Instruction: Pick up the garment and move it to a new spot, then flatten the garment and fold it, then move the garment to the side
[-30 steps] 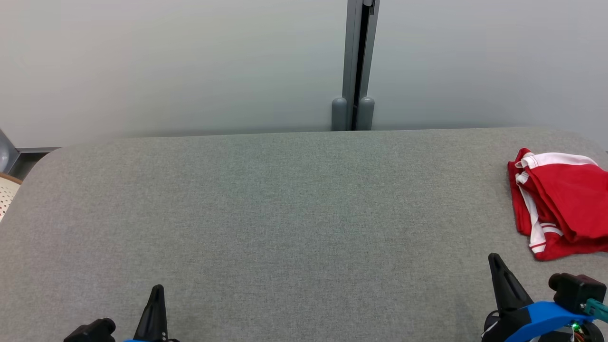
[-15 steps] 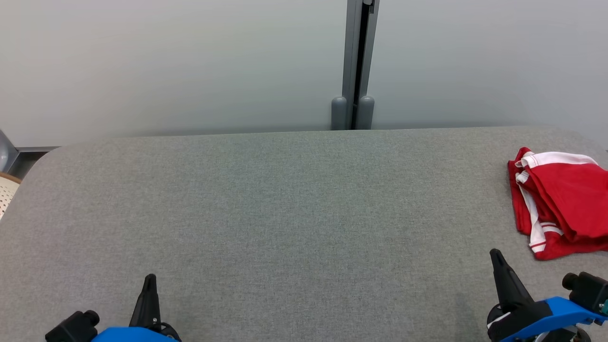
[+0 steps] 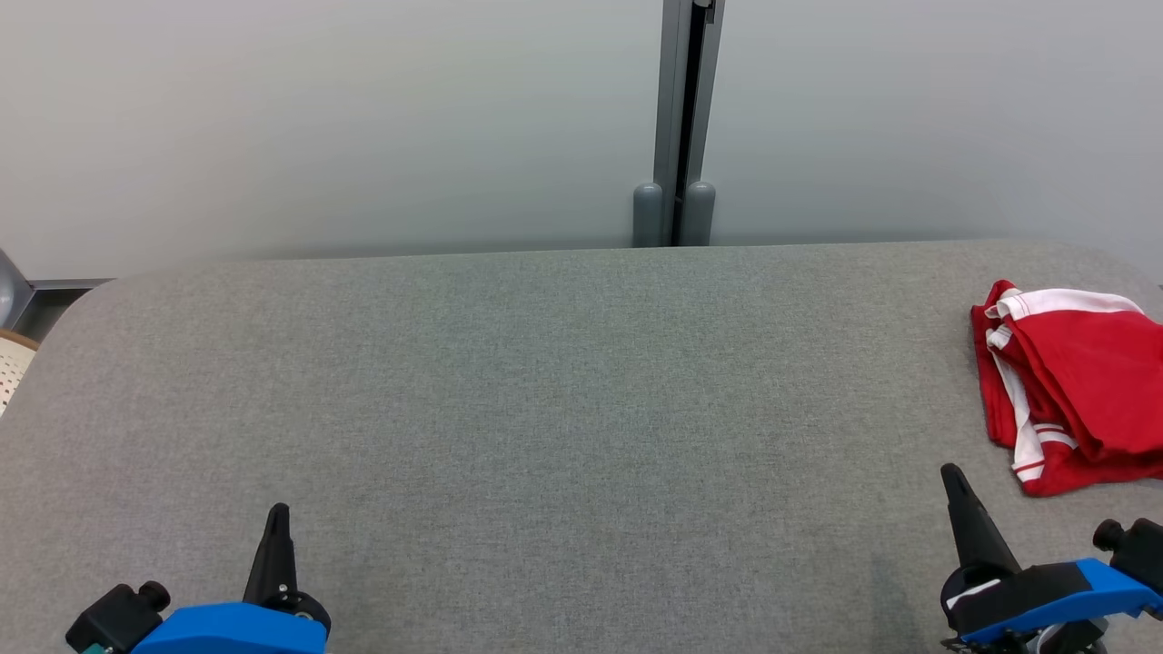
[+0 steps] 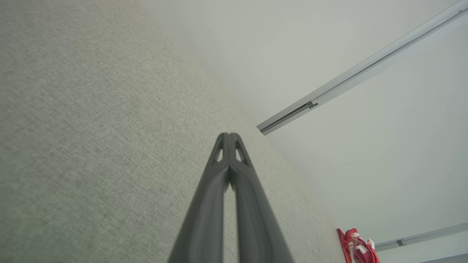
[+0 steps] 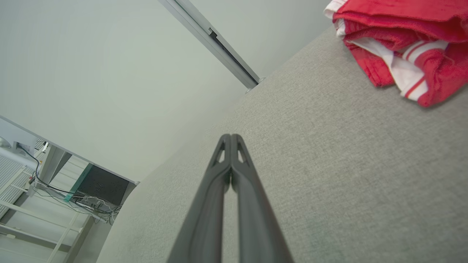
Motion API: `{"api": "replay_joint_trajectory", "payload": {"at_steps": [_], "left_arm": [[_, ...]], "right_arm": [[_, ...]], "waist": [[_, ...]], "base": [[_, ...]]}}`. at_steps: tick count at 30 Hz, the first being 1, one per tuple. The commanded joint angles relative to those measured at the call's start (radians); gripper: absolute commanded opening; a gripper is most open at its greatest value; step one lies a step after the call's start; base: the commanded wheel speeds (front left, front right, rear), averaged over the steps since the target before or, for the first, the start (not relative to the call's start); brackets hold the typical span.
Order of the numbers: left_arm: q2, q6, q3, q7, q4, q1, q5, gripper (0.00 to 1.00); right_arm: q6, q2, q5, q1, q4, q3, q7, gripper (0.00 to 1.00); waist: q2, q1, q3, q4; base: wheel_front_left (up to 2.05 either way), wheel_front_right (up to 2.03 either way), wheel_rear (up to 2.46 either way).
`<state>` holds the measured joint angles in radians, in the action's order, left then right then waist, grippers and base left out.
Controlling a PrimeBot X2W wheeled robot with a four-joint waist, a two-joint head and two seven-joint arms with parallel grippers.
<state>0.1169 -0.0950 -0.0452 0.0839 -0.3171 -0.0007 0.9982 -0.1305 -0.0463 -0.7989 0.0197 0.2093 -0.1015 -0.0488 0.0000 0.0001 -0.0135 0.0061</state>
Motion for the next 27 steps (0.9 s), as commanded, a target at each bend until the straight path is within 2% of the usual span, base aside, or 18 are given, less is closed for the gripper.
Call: {"api": "replay_joint_trajectory", "payload": {"at_steps": [1, 27], "left_arm": [[0.001, -0.005, 0.012, -0.006, 0.016, -0.03, 0.023, 0.0], [-0.026, -0.019, 0.072, -0.083, 0.04, -0.065, 0.257, 0.0]], "right_arm": [[0.0, -0.004, -0.032, 0.031, -0.009, -0.002, -0.002, 0.0], [0.0, -0.005, -0.342, 0.057, 0.008, -0.007, -0.028, 0.0]], "waist": [[0.0, -0.0001, 0.0, 0.0], [0.0, -0.0001, 0.005, -0.002]], "base": [[0.0, 0.0, 0.0], [0.0, 0.0, 0.0]]}}
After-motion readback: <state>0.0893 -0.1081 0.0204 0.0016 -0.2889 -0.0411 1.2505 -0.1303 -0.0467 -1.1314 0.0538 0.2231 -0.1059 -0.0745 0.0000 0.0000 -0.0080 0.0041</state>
